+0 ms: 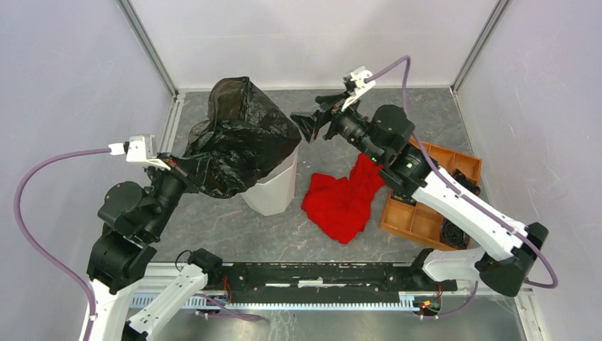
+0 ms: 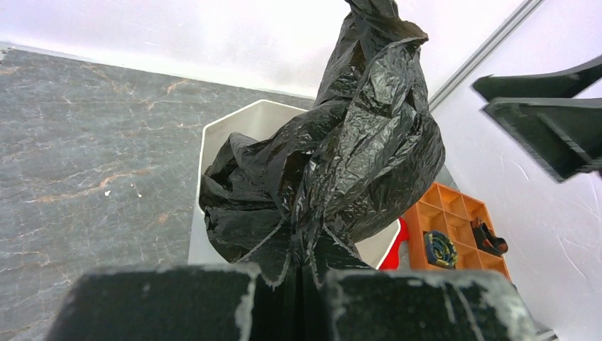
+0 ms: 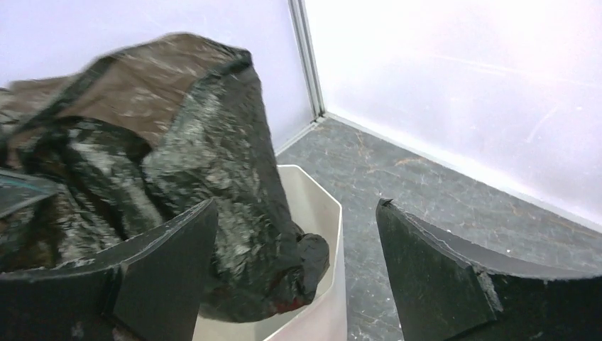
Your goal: Put the trash bags into the trash bin
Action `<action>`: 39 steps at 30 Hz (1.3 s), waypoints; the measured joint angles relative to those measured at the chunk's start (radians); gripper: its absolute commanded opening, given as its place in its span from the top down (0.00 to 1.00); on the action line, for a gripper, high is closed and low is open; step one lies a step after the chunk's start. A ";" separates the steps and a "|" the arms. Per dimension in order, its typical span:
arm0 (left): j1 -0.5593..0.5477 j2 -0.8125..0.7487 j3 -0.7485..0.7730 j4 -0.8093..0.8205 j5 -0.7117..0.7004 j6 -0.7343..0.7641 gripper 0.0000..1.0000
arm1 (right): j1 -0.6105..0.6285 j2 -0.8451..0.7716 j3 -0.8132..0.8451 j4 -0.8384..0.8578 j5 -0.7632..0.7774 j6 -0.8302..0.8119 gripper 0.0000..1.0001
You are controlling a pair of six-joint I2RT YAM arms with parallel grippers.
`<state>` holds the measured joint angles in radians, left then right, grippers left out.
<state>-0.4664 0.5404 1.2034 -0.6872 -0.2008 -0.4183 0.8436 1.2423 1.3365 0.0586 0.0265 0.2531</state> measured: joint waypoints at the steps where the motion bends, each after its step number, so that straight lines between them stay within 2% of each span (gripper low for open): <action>1: 0.000 -0.003 0.000 0.000 -0.002 0.000 0.98 | -0.007 0.019 0.000 0.005 0.002 0.000 0.14; 4: 0.000 -0.009 0.000 0.000 -0.006 0.000 0.98 | -0.007 0.087 0.002 0.017 -0.004 0.001 0.38; 5: 0.000 -0.010 0.000 0.000 -0.006 0.000 0.98 | -0.006 0.121 0.005 0.021 -0.023 0.004 0.42; 9: 0.000 -0.011 0.000 0.000 -0.006 0.000 0.98 | 0.019 0.247 0.043 0.013 -0.076 0.003 0.51; 13: 0.000 -0.008 0.000 0.000 -0.002 -0.017 0.98 | 0.121 0.311 0.076 -0.032 -0.047 -0.054 0.63; 17: 0.000 0.012 0.001 0.000 0.004 -0.046 0.98 | 0.217 0.329 0.097 -0.059 0.006 -0.119 0.68; 26: 0.000 0.156 -0.003 -0.026 0.012 -0.110 0.98 | 0.232 0.437 0.152 -0.158 0.276 -0.289 0.67; 28: 0.000 0.195 -0.014 -0.023 0.021 -0.123 0.98 | 0.228 0.475 0.175 -0.179 0.309 -0.314 0.64; 39: 0.000 0.275 -0.042 -0.006 0.042 -0.169 0.98 | 0.228 0.496 0.331 -0.306 0.283 -0.270 0.40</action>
<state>-0.4660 0.8158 1.1618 -0.6937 -0.1589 -0.5877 1.0714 1.7382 1.6676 -0.2478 0.3096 -0.0174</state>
